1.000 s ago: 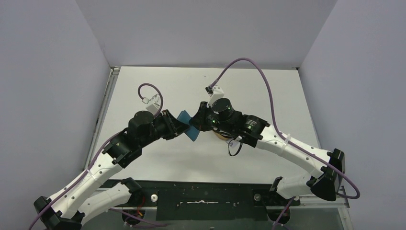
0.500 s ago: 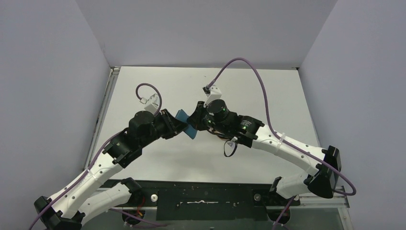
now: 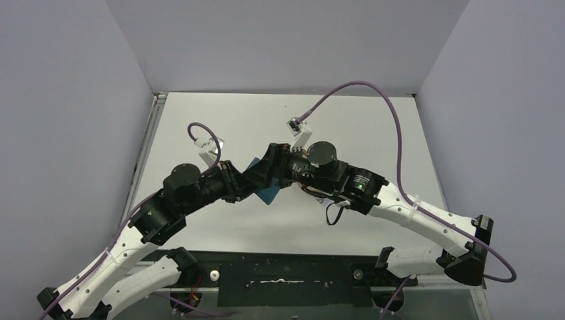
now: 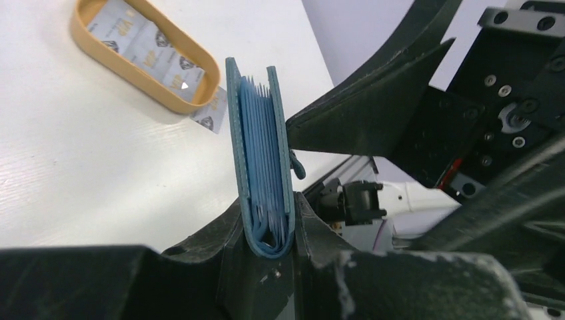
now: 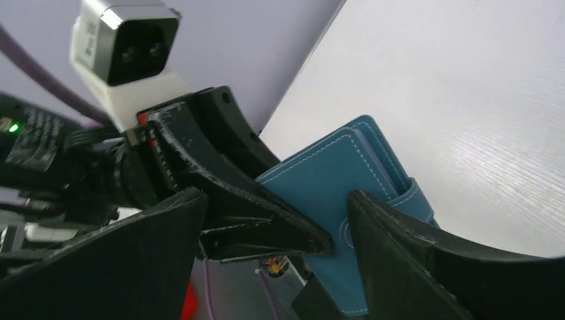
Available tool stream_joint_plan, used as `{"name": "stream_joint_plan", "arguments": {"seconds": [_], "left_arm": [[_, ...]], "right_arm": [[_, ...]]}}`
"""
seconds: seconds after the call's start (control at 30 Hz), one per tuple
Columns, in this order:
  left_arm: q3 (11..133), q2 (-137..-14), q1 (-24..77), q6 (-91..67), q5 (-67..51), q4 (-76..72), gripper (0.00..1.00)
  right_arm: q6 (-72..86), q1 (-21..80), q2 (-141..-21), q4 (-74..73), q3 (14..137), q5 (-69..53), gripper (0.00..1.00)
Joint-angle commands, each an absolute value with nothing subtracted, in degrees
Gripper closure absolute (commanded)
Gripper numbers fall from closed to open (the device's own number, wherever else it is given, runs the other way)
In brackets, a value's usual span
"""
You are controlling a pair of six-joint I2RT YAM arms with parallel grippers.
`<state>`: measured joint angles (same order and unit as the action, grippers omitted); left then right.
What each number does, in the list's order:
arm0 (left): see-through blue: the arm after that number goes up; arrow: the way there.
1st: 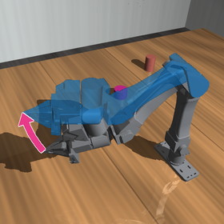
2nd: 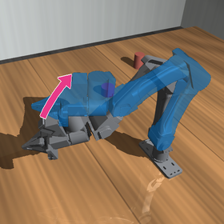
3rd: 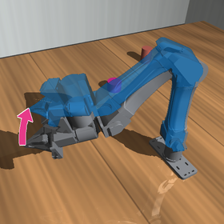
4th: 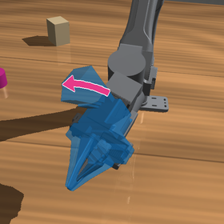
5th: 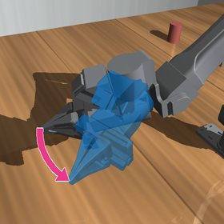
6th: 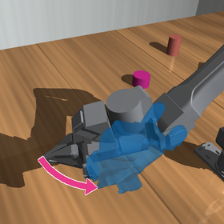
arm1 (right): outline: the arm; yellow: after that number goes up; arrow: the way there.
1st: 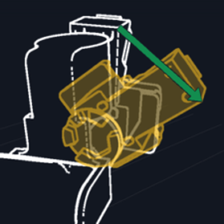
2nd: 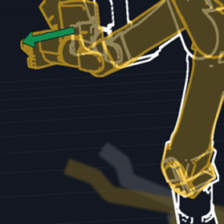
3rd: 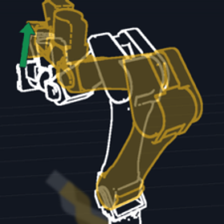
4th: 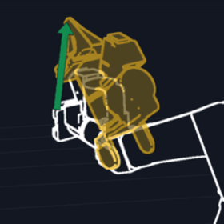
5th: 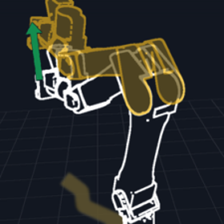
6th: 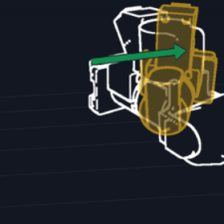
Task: Put the credit cards into the card holder
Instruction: Close the card holder at the center of the board, then place the card holder at the center of the board.
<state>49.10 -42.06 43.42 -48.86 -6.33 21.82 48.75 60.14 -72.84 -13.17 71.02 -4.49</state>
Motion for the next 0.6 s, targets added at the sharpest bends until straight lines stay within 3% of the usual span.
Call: {"name": "stream_joint_plan", "arguments": {"seconds": [0.0, 0.13, 0.3, 0.57], "left_arm": [[52.02, -38.34, 45.39, -45.71, -14.56, 9.87, 1.0], [48.88, -36.39, 45.24, -44.56, -13.37, 12.21, 1.0], [43.47, -37.24, 45.16, -43.99, -13.97, 11.05, 1.0], [32.69, -48.62, 43.1, -48.5, -16.99, -1.96, 1.0]], "right_arm": [[47.68, 60.96, -69.14, -17.97, 69.21, -10.28, 0.13], [42.94, 60.83, -63.16, -26.13, 71.61, -6.21, 0.0], [35.84, 60.83, -55.22, -32.38, 71.0, -0.39, 0.0], [32.87, 60.92, -43.67, -36.95, 56.63, 13.32, 0.0]]}}
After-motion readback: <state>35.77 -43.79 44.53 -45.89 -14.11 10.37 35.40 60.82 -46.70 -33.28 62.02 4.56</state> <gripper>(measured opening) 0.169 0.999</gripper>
